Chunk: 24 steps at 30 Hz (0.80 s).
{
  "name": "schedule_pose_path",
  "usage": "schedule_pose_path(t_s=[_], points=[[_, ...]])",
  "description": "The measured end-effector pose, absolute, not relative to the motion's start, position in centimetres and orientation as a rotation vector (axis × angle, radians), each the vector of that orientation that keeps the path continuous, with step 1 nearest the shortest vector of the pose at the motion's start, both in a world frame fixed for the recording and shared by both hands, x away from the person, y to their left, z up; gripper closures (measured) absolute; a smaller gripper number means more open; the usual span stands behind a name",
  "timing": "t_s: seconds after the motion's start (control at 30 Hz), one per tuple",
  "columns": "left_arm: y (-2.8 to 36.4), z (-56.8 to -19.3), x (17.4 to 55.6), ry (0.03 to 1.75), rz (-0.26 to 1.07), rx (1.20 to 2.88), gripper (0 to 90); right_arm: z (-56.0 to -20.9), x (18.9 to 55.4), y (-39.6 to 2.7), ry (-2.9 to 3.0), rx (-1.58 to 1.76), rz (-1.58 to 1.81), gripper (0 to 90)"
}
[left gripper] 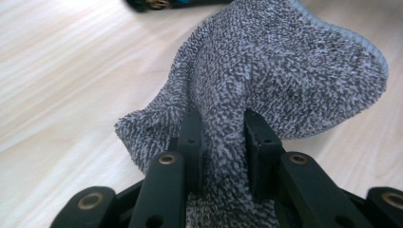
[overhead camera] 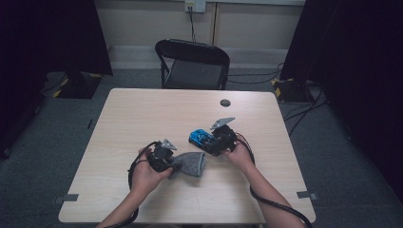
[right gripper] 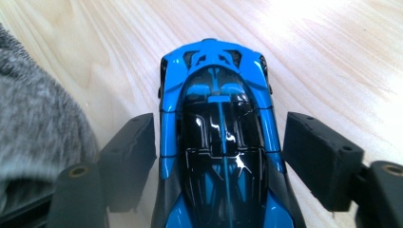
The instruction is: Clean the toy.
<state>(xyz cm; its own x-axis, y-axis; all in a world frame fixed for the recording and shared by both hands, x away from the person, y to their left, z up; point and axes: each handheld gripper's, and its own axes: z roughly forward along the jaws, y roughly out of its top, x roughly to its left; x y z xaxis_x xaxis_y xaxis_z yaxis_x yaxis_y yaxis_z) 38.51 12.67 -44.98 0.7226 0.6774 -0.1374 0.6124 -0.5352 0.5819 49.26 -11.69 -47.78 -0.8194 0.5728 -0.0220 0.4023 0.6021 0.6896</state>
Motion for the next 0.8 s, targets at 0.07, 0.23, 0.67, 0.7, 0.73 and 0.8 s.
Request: schedule_pose_path(t_s=[0.07,0.23,0.67,0.7,0.73,0.8], points=[[12.1,-45.0,38.3,0.963,0.138,2.309,71.8,-47.6,49.1,-11.7,2.595,0.792,1.034,24.0],[10.8,-45.3,37.7,0.933,0.11,2.322,71.7,-46.6,48.5,-11.8,2.585,0.766,1.053,21.6],[7.0,-46.4,36.6,0.845,0.068,2.345,69.9,-44.8,46.6,-13.3,2.596,0.695,1.05,16.0],[6.8,-46.5,36.6,0.837,0.065,2.344,69.5,-44.8,46.4,-13.4,2.597,0.692,1.053,16.0],[6.6,-46.6,36.5,0.827,0.06,2.34,68.8,-44.7,46.2,-13.6,2.6,0.683,1.055,15.9],[6.2,-46.7,36.3,0.806,0.067,2.336,67.7,-44.6,45.8,-13.8,2.6,0.667,1.072,15.8]])
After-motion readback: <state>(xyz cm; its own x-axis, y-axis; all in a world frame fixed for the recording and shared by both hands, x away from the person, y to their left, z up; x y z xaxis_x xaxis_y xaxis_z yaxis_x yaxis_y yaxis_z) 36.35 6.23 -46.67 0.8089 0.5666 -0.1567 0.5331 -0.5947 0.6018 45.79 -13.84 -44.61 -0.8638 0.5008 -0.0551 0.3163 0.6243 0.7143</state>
